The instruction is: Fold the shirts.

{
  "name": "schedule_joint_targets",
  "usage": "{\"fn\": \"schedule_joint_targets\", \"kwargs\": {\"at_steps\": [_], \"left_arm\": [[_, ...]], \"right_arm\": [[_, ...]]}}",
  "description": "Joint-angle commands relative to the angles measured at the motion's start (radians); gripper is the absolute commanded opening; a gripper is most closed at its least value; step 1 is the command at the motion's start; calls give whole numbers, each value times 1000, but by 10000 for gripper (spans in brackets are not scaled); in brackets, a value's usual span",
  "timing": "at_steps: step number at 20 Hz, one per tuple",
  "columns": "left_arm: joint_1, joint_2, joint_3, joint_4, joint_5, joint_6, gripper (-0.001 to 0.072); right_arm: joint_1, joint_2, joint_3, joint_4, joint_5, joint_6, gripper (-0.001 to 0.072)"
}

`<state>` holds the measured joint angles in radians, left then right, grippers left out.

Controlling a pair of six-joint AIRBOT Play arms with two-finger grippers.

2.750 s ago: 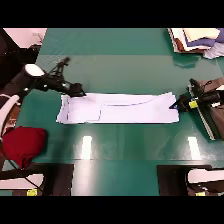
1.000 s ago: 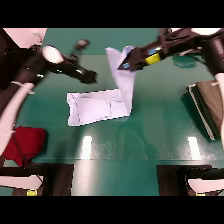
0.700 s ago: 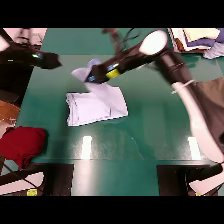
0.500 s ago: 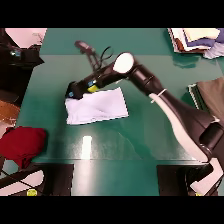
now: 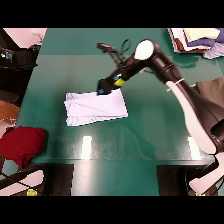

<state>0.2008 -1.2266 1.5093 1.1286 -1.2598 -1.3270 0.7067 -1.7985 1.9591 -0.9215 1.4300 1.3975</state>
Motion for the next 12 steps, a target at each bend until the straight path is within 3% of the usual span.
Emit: {"fn": "schedule_joint_targets", "kwargs": {"at_steps": [1, 2, 3, 4, 9, 12], "left_arm": [[1, 0, -54, -84, -61, 27, 28], [1, 0, -95, -130, -74, 75, 192], [-5, -1, -151, -167, -75, 95, 448], [-19, -1, -207, -168, -63, 106, 501], [-142, -32, -472, -166, 172, 168, 501], [-187, -124, -473, -164, 199, 167, 501]], "right_arm": [[-117, 46, -70, -84, 114, 17, 557], [-148, 64, -114, -84, 114, 17, 557], [-176, 81, -154, -84, 113, 17, 557], [-204, 100, -195, -83, 106, 17, 557], [-300, 215, -403, -65, -6, 19, 557], [-310, 283, -520, -67, -40, 18, 557]]}}
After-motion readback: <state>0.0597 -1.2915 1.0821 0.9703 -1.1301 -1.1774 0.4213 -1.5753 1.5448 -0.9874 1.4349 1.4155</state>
